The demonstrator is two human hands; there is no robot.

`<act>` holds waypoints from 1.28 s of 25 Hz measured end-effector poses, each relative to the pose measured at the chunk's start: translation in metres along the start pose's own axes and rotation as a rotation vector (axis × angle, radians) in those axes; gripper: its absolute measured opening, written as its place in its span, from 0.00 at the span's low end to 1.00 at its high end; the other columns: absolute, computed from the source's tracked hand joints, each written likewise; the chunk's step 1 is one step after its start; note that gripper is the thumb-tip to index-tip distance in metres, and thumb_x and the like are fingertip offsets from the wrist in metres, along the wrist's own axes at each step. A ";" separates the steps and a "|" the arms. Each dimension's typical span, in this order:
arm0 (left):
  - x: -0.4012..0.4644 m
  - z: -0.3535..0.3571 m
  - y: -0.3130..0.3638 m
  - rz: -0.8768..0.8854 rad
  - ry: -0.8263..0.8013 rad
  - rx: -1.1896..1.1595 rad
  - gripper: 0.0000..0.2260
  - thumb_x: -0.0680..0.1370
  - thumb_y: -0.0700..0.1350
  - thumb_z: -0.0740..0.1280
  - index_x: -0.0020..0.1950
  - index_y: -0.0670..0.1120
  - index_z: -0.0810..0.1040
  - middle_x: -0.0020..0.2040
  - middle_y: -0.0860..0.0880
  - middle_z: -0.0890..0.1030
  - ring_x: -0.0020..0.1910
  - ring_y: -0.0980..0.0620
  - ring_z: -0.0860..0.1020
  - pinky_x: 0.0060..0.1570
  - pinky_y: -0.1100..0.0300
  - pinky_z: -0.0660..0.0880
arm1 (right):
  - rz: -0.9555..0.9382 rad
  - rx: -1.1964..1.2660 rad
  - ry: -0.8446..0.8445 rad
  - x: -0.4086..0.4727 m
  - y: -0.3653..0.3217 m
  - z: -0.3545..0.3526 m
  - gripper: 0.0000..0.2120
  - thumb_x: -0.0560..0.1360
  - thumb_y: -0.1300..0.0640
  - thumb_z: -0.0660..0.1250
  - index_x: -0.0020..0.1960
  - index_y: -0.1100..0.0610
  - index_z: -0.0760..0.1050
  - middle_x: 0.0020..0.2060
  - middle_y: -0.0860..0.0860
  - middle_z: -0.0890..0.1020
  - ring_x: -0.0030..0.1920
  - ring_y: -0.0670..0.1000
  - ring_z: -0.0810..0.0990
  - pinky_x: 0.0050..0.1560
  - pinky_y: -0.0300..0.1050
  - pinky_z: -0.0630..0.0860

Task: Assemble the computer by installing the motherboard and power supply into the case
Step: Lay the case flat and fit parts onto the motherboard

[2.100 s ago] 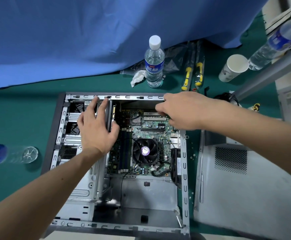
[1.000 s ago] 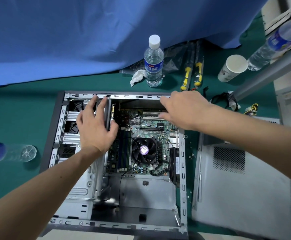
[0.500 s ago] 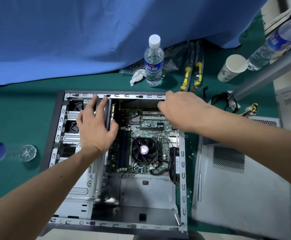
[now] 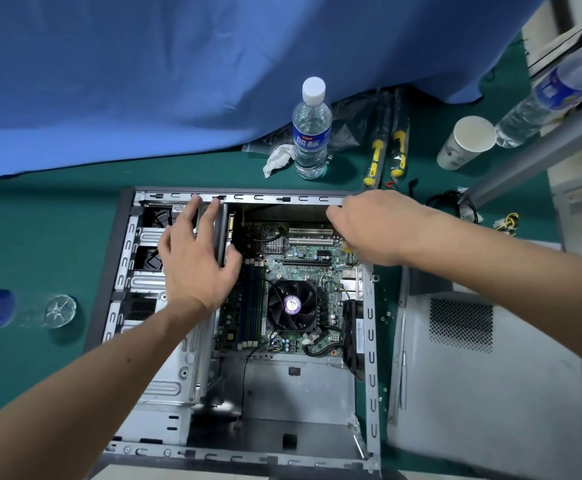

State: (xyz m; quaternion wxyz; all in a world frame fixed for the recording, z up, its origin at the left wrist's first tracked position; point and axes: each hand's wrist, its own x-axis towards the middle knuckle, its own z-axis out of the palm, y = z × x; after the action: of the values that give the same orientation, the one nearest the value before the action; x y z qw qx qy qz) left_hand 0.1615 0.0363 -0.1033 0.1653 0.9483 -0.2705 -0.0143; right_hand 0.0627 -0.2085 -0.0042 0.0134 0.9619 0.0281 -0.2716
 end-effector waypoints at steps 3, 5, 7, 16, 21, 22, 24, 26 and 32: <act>-0.001 0.000 0.000 -0.002 0.002 0.002 0.31 0.73 0.54 0.60 0.76 0.48 0.64 0.76 0.44 0.62 0.74 0.46 0.61 0.73 0.45 0.55 | -0.004 -0.021 0.098 -0.002 -0.006 0.004 0.10 0.81 0.55 0.60 0.43 0.57 0.69 0.30 0.49 0.66 0.36 0.55 0.73 0.34 0.47 0.68; 0.001 0.000 0.001 0.000 0.000 0.000 0.31 0.73 0.54 0.60 0.76 0.48 0.64 0.76 0.44 0.62 0.74 0.45 0.61 0.73 0.45 0.55 | 0.085 -0.035 0.134 -0.003 -0.004 0.004 0.19 0.83 0.47 0.57 0.37 0.56 0.68 0.28 0.49 0.66 0.34 0.55 0.74 0.33 0.47 0.69; 0.002 -0.001 0.002 0.000 0.001 -0.003 0.31 0.74 0.54 0.60 0.76 0.48 0.64 0.76 0.44 0.61 0.73 0.45 0.61 0.73 0.45 0.55 | 0.130 -0.027 0.103 -0.001 -0.001 0.003 0.21 0.82 0.42 0.57 0.40 0.56 0.68 0.31 0.49 0.67 0.33 0.54 0.72 0.32 0.46 0.66; 0.002 -0.001 0.001 -0.005 -0.009 0.007 0.31 0.74 0.54 0.60 0.77 0.48 0.64 0.76 0.43 0.61 0.74 0.45 0.61 0.74 0.43 0.55 | 0.026 0.024 0.031 0.003 -0.006 0.002 0.02 0.76 0.64 0.64 0.49 0.60 0.74 0.40 0.54 0.77 0.37 0.55 0.73 0.34 0.47 0.69; 0.000 -0.001 0.001 -0.009 -0.015 0.008 0.31 0.74 0.54 0.60 0.76 0.48 0.64 0.76 0.44 0.62 0.74 0.46 0.61 0.74 0.42 0.55 | 0.048 0.010 0.059 0.002 -0.007 0.000 0.04 0.79 0.59 0.63 0.51 0.59 0.74 0.43 0.54 0.77 0.38 0.55 0.72 0.36 0.47 0.69; 0.000 -0.001 0.000 -0.008 -0.014 0.008 0.31 0.74 0.54 0.60 0.76 0.48 0.64 0.76 0.44 0.62 0.74 0.46 0.61 0.74 0.42 0.55 | 0.057 0.024 0.090 0.000 -0.004 -0.002 0.07 0.80 0.55 0.62 0.52 0.59 0.74 0.43 0.54 0.77 0.38 0.55 0.73 0.37 0.48 0.70; 0.000 0.000 0.000 -0.003 -0.013 0.000 0.30 0.74 0.53 0.61 0.76 0.48 0.64 0.76 0.43 0.62 0.74 0.45 0.61 0.73 0.42 0.56 | 0.099 0.086 0.221 -0.007 0.003 -0.007 0.10 0.80 0.50 0.61 0.51 0.57 0.73 0.40 0.51 0.75 0.38 0.54 0.73 0.36 0.47 0.71; -0.001 0.001 0.000 -0.007 -0.012 -0.006 0.30 0.74 0.53 0.61 0.76 0.48 0.64 0.76 0.43 0.62 0.74 0.46 0.61 0.73 0.42 0.56 | 0.196 0.222 0.335 -0.016 0.013 -0.009 0.13 0.79 0.44 0.63 0.48 0.54 0.73 0.37 0.49 0.75 0.36 0.53 0.74 0.36 0.46 0.69; 0.004 0.002 -0.002 -0.008 -0.024 -0.009 0.30 0.74 0.54 0.60 0.76 0.49 0.63 0.76 0.44 0.61 0.74 0.47 0.59 0.74 0.44 0.53 | 0.610 1.386 0.182 -0.046 0.032 0.023 0.11 0.73 0.49 0.73 0.47 0.57 0.79 0.41 0.55 0.84 0.37 0.50 0.82 0.41 0.47 0.79</act>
State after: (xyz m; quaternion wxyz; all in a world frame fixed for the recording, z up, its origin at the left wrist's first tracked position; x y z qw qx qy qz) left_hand 0.1661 0.0355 -0.1053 0.1660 0.9485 -0.2685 -0.0274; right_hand 0.0135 -0.2440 0.0002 -0.5214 0.7340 -0.4151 -0.1310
